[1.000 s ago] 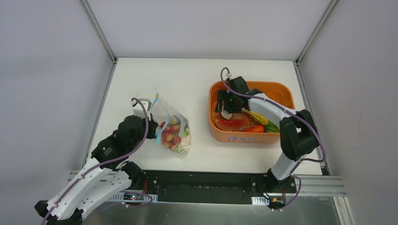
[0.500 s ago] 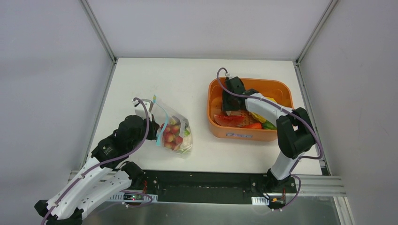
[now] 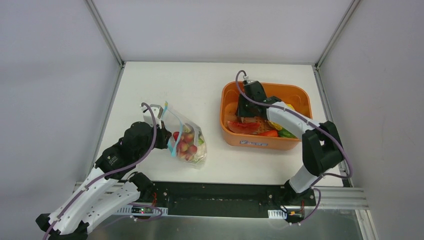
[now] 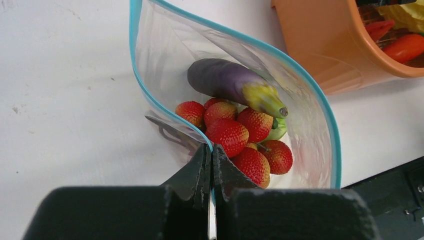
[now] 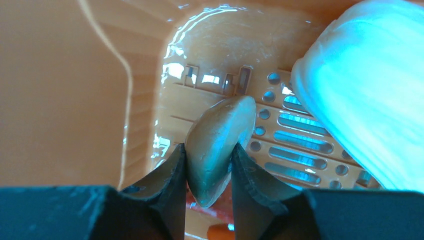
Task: Place the food in the zip-top bag and seal the zipper
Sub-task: Pick up the fake vegetable from the bin, then place the fake vegetable in the zipper food storage bag.
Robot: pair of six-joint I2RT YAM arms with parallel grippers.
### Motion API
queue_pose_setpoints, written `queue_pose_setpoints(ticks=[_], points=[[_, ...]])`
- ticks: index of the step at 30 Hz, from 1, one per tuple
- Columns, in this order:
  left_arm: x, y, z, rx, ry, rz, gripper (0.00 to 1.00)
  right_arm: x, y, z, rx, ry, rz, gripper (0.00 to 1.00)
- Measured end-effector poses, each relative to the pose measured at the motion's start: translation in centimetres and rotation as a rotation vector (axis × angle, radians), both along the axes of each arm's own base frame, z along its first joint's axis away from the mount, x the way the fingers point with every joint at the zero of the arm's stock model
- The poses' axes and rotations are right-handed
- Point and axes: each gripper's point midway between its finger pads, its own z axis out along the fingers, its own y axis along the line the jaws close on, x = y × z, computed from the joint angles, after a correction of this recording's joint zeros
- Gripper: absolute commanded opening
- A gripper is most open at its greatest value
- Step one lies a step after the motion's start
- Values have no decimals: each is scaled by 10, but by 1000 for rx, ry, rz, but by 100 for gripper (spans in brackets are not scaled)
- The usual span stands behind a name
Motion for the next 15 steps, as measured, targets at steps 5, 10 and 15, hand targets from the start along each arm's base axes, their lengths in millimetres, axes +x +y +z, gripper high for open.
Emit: queue_pose_setpoints(ticks=[5, 10, 15], points=[[-3, -4, 10, -30, -4, -18, 0, -8, 1, 39, 81, -76, -2, 2], [-4, -6, 21, -61, -12, -18, 0, -18, 7, 88, 195, -163, 14, 2], [-5, -12, 29, -94, -3, -33, 0, -39, 21, 137, 359, -208, 71, 3]])
